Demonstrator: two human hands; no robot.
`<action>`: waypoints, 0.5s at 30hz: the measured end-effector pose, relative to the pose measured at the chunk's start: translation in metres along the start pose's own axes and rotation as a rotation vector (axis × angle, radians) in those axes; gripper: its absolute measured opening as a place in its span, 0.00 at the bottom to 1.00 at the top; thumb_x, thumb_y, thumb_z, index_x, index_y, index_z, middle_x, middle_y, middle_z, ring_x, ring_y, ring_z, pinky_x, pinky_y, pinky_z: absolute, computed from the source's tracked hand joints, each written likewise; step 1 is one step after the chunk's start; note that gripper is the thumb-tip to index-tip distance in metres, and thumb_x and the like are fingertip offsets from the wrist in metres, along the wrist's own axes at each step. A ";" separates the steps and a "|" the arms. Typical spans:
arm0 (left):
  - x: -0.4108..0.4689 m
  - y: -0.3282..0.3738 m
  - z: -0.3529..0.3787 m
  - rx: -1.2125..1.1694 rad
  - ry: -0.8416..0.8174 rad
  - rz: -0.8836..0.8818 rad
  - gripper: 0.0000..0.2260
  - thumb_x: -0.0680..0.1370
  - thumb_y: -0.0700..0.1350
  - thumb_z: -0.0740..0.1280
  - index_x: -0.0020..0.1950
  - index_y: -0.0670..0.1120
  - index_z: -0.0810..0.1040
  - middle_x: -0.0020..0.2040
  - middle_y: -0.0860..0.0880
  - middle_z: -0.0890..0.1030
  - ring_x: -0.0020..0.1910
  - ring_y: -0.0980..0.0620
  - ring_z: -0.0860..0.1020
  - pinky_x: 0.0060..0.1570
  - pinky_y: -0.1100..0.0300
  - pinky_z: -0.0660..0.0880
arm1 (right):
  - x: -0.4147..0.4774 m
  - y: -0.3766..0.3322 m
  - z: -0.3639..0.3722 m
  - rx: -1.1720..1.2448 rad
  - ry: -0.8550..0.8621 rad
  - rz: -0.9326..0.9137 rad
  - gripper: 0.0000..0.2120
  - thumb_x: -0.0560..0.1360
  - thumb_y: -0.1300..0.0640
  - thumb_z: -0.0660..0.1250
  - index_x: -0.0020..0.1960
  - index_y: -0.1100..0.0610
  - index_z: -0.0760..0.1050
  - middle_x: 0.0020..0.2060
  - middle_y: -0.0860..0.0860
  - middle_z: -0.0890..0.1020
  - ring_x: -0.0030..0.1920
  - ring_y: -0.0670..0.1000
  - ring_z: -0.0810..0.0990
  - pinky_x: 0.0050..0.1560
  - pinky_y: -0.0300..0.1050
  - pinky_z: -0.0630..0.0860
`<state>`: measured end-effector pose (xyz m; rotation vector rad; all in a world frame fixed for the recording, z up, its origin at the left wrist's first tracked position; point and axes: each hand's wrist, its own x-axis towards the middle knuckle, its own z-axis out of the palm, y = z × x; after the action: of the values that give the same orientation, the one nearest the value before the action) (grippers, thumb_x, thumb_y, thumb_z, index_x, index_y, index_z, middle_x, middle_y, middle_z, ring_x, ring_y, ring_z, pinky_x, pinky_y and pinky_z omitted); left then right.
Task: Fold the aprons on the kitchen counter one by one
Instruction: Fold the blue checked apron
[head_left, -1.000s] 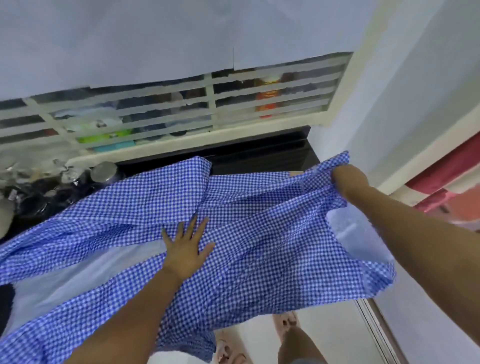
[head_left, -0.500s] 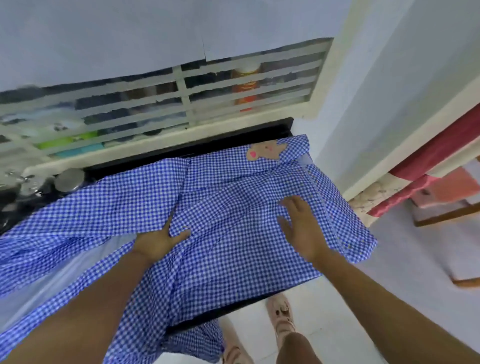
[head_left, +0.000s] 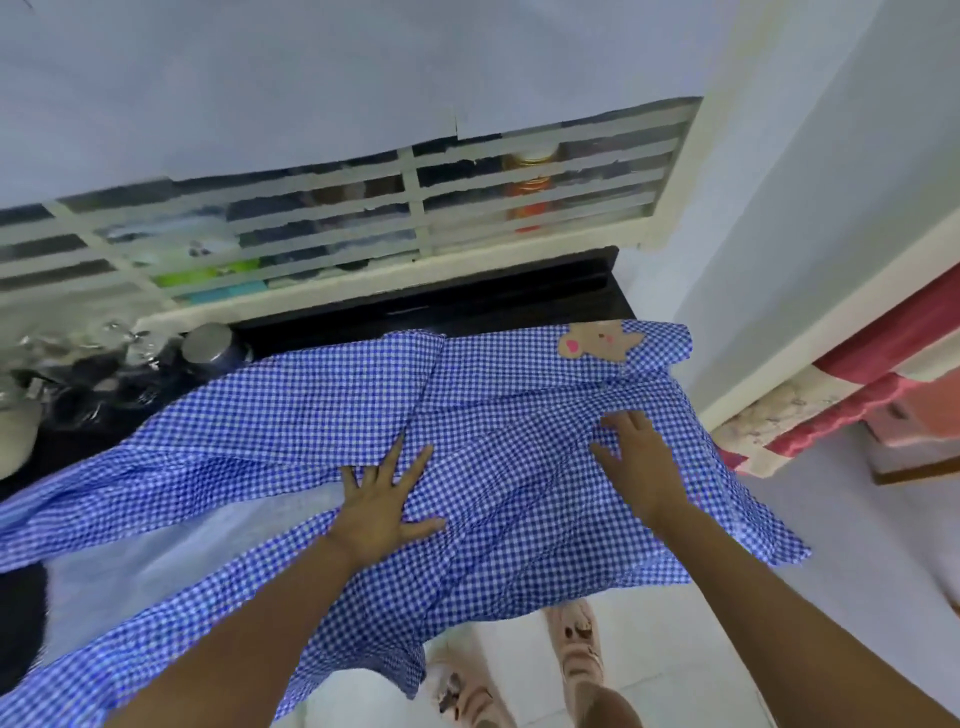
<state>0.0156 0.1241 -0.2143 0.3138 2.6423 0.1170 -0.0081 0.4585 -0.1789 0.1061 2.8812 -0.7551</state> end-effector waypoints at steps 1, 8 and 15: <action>-0.002 0.000 0.000 0.009 0.000 0.018 0.43 0.61 0.81 0.33 0.71 0.64 0.26 0.76 0.48 0.30 0.72 0.40 0.61 0.68 0.32 0.47 | 0.011 -0.007 0.000 -0.002 -0.022 -0.031 0.19 0.78 0.55 0.65 0.67 0.60 0.69 0.62 0.56 0.71 0.57 0.57 0.75 0.52 0.52 0.74; -0.010 0.004 0.011 -0.009 -0.009 0.121 0.41 0.71 0.77 0.51 0.74 0.64 0.32 0.73 0.56 0.26 0.76 0.44 0.55 0.70 0.34 0.44 | 0.084 -0.075 0.000 -0.172 -0.162 -0.035 0.26 0.80 0.46 0.59 0.75 0.53 0.57 0.55 0.59 0.78 0.52 0.59 0.79 0.45 0.50 0.75; -0.010 -0.001 0.023 0.015 0.225 0.147 0.37 0.73 0.74 0.51 0.78 0.59 0.49 0.79 0.48 0.50 0.61 0.45 0.77 0.62 0.34 0.66 | 0.155 -0.099 0.019 -0.039 -0.289 0.154 0.20 0.76 0.52 0.68 0.62 0.61 0.68 0.51 0.60 0.79 0.46 0.59 0.80 0.40 0.51 0.76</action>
<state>0.0350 0.1216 -0.2300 0.5279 2.8413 0.1897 -0.1686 0.3670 -0.1740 0.1949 2.5788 -0.6278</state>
